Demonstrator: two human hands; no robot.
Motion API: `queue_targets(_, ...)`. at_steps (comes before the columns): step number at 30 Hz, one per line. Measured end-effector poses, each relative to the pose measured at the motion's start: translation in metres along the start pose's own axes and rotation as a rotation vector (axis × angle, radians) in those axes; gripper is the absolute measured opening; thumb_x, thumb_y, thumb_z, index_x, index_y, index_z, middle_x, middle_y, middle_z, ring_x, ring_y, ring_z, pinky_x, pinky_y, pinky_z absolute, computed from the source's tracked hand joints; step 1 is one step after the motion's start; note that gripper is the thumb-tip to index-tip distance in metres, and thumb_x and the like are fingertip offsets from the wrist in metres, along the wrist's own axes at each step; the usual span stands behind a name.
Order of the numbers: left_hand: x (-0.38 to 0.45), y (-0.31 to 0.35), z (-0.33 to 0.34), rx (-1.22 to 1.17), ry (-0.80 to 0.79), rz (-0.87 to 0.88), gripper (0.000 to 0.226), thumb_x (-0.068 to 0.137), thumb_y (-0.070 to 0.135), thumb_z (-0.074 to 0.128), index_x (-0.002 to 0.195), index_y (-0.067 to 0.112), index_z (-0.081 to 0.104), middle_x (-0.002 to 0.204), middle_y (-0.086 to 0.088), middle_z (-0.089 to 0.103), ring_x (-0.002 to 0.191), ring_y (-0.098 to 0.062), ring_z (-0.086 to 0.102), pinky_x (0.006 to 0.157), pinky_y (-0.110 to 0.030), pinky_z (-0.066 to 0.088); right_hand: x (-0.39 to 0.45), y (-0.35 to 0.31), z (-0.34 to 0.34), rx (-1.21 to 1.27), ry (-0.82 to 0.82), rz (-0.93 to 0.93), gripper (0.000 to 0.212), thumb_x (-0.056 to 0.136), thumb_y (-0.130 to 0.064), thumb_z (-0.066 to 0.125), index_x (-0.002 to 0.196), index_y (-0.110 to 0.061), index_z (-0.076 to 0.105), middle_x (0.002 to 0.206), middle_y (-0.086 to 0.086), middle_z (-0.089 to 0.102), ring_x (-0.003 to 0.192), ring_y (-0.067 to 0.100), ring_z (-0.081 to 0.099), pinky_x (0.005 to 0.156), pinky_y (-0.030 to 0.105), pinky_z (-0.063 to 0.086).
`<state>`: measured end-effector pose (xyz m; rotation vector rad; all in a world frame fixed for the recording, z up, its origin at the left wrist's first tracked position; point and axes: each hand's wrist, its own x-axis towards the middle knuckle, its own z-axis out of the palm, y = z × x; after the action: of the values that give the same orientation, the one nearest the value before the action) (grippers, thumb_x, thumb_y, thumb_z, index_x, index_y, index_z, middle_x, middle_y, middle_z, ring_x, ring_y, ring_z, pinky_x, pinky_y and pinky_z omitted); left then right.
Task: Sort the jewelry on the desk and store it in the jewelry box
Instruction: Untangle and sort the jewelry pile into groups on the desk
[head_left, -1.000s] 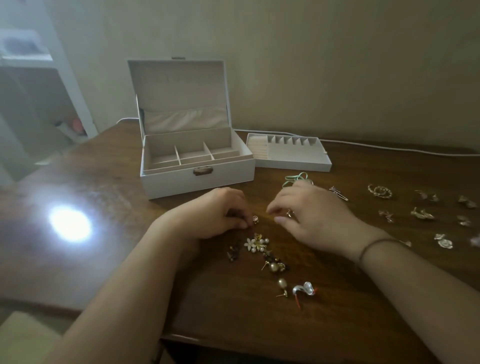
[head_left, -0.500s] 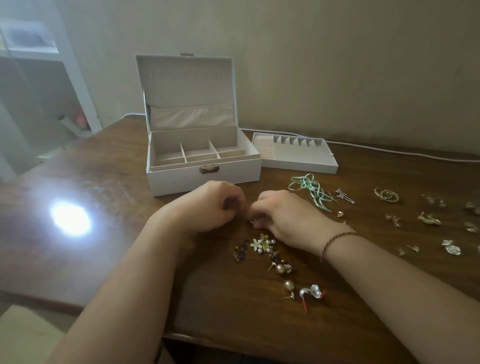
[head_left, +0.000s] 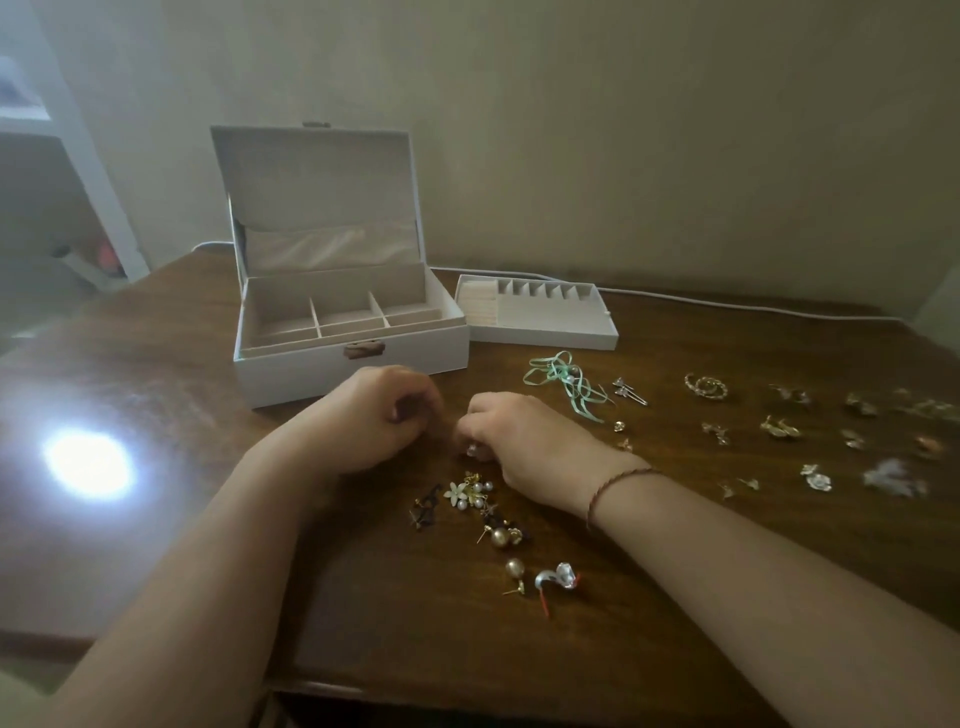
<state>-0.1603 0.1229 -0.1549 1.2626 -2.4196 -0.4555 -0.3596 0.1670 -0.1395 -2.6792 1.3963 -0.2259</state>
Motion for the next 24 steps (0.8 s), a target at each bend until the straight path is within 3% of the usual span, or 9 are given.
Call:
queue_targets(6,0.0,-0.001,0.004,0.002,0.058,0.04,0.029,0.087,0.009,0.067,0.094,0.037,0.063,0.089,0.015,0.061,0.077,-0.003,0.058,0.066,-0.015,0.045,-0.007,0.0,-0.002,0.083,0.041,0.006,0.031,0.086,0.007,0.059,0.097,-0.019,0.069,0.105,-0.003,0.051,0.089,0.014,0.055,0.078,0.033,0.055)
queue_targets(12,0.0,-0.009,0.006,-0.007,0.099,0.036,0.029,0.086,0.009,0.07,0.093,0.037,0.065,0.09,0.016,0.062,0.079,-0.002,0.059,0.065,-0.016,0.044,-0.006,0.003,-0.001,0.068,0.066,-0.064,0.03,0.086,0.008,0.058,0.102,-0.015,0.07,0.105,0.001,0.059,0.094,0.016,0.057,0.082,0.035,0.054)
queue_targets(16,0.001,-0.01,0.007,0.011,0.108,0.033,0.029,0.084,0.008,0.072,0.09,0.036,0.067,0.088,0.013,0.064,0.077,-0.003,0.059,0.065,-0.016,0.042,-0.033,0.021,-0.02,0.138,0.302,-0.07,0.029,0.083,0.013,0.06,0.098,-0.009,0.071,0.103,0.004,0.066,0.098,0.015,0.059,0.085,0.03,0.054)
queue_targets(21,0.007,-0.015,0.012,0.056,0.072,0.076,0.038,0.081,0.013,0.076,0.091,0.048,0.062,0.087,0.021,0.063,0.076,0.0,0.06,0.065,-0.017,0.044,-0.131,0.095,-0.058,0.208,0.752,0.272,0.021,0.081,0.003,0.07,0.091,-0.015,0.073,0.092,-0.008,0.067,0.09,0.0,0.062,0.083,0.008,0.048)
queue_targets(24,0.009,-0.013,0.017,0.079,-0.031,0.118,0.033,0.083,0.027,0.074,0.097,0.054,0.059,0.093,0.026,0.063,0.084,0.005,0.062,0.068,-0.017,0.05,-0.197,0.157,-0.067,0.087,0.841,0.644,0.018,0.082,-0.008,0.072,0.094,-0.021,0.072,0.098,-0.003,0.069,0.088,-0.001,0.062,0.084,0.008,0.045)
